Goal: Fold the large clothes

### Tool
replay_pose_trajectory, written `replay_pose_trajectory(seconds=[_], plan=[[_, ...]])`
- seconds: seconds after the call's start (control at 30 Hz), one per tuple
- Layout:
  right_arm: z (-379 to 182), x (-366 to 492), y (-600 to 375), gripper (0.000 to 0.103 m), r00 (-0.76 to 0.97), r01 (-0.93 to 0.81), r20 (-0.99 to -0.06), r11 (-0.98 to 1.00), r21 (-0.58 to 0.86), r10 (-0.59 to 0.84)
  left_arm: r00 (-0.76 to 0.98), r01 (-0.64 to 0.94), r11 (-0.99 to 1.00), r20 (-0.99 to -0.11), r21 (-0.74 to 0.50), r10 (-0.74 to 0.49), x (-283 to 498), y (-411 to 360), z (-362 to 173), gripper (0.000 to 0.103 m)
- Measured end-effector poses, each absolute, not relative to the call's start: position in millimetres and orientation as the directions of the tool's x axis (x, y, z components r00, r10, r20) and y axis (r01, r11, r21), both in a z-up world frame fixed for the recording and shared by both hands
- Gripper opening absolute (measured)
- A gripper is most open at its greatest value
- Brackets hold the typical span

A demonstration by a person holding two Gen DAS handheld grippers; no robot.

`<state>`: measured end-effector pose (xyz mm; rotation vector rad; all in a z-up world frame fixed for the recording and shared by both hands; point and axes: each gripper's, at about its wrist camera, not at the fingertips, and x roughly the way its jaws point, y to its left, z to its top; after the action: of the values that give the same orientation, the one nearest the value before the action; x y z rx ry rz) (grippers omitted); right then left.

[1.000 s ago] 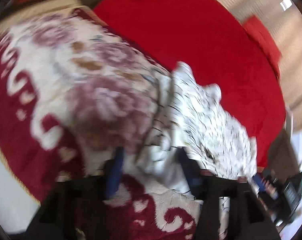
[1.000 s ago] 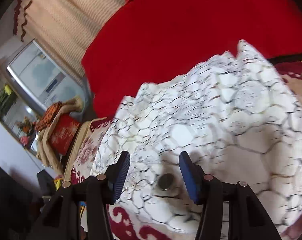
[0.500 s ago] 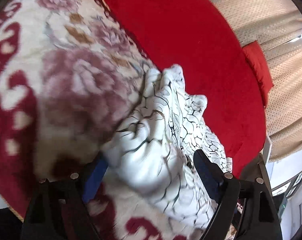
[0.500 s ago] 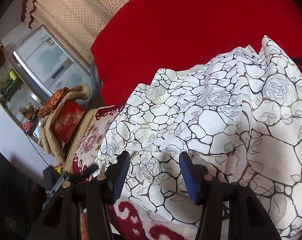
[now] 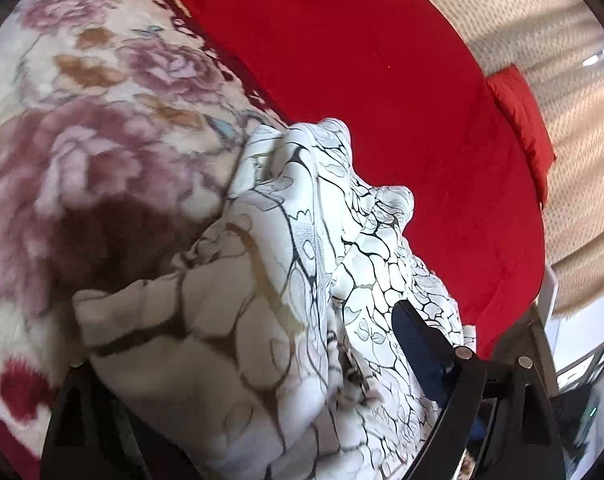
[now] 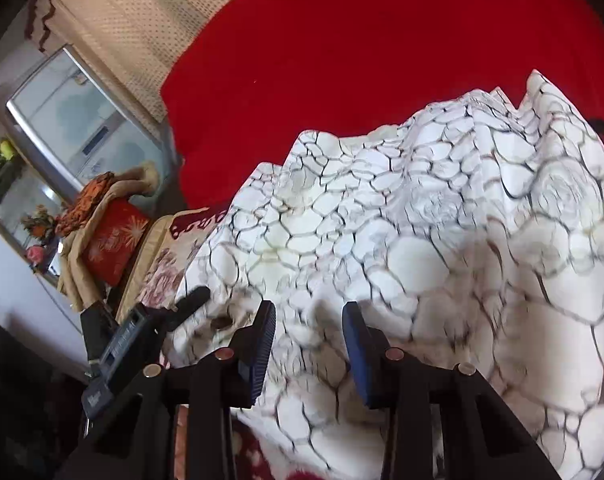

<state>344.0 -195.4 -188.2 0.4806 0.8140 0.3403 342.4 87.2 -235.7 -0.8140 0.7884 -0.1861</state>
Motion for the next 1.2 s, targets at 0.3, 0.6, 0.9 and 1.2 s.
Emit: replay_pose_trajectory(seconds=[0.3,0.6,0.9,1.2], plan=[[-197,407,-200,0.032,0.582,0.140,-0.773,0.904,0.403,0.254,0.730,-0.057,0.751,-0.541,-0.658,-0.418,348,80,-223,0.034],[-229,413,-249,0.009,0.546,0.149,-0.703,0.773,0.617,0.456,0.794,0.149,0.905,-0.497,-0.398,-0.350,329,26,-158,0.030],[-185,360,-369,0.014,0.714,0.126,-0.540,0.676,0.726,0.447,0.737,0.479,0.877,-0.527,-0.035,-0.424,293,-151,-106,0.021],[-178,322,-475,0.015,0.820,0.145,-0.412,0.552,0.821,0.398,0.651,0.620,0.754,-0.678,0.216,-0.341,270,-266,-204,0.021]])
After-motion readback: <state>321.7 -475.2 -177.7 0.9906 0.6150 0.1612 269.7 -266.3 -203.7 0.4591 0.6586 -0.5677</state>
